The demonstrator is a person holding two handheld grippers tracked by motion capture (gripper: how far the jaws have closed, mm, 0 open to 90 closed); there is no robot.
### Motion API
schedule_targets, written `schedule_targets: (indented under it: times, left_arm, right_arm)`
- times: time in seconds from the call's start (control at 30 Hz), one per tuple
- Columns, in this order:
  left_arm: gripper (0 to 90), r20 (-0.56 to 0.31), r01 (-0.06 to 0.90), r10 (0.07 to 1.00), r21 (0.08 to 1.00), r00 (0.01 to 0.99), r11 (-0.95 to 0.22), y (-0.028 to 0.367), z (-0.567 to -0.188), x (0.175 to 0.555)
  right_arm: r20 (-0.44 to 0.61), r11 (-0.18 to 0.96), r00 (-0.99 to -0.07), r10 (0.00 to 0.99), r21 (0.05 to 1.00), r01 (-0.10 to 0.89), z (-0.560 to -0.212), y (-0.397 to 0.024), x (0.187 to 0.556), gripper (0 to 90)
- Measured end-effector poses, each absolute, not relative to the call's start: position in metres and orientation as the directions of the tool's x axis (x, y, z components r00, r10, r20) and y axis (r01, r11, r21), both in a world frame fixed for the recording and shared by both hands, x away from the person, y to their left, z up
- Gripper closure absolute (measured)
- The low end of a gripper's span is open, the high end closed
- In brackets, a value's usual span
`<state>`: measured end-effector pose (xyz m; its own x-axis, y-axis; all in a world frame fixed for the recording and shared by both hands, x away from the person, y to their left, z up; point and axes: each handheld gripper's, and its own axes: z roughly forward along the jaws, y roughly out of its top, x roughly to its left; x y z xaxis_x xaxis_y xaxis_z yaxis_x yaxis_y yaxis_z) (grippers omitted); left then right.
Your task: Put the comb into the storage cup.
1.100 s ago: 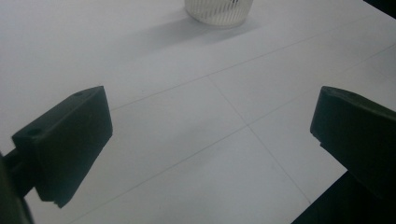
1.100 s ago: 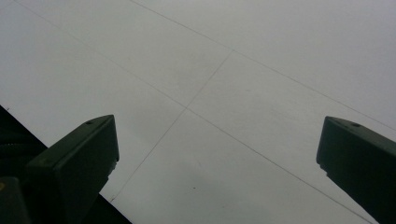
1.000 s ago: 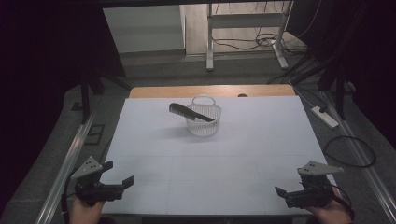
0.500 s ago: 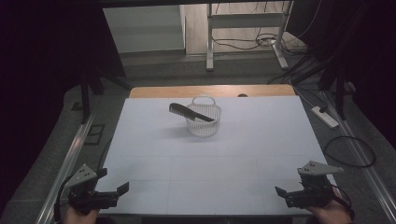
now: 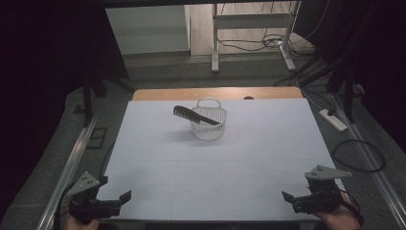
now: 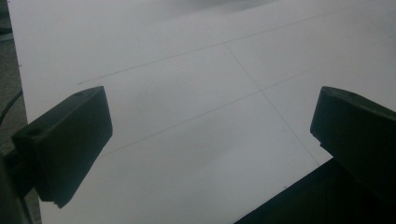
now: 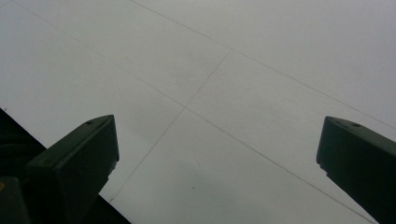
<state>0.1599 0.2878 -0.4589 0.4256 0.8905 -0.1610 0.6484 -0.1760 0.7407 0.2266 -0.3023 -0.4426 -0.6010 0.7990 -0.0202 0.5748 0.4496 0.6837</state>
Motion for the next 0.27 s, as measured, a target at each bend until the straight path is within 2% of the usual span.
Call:
schedule_targets:
  times: [0.27]
  left_arm:
    - [0.0,-0.156,0.659,0.89,0.728,0.428,-0.189,0.2858,-0.4593,0.1623]
  right_arm:
    - [-0.023,0.453,-0.601,0.799,0.681,0.576,-0.443,-0.302,0.2269,0.0]
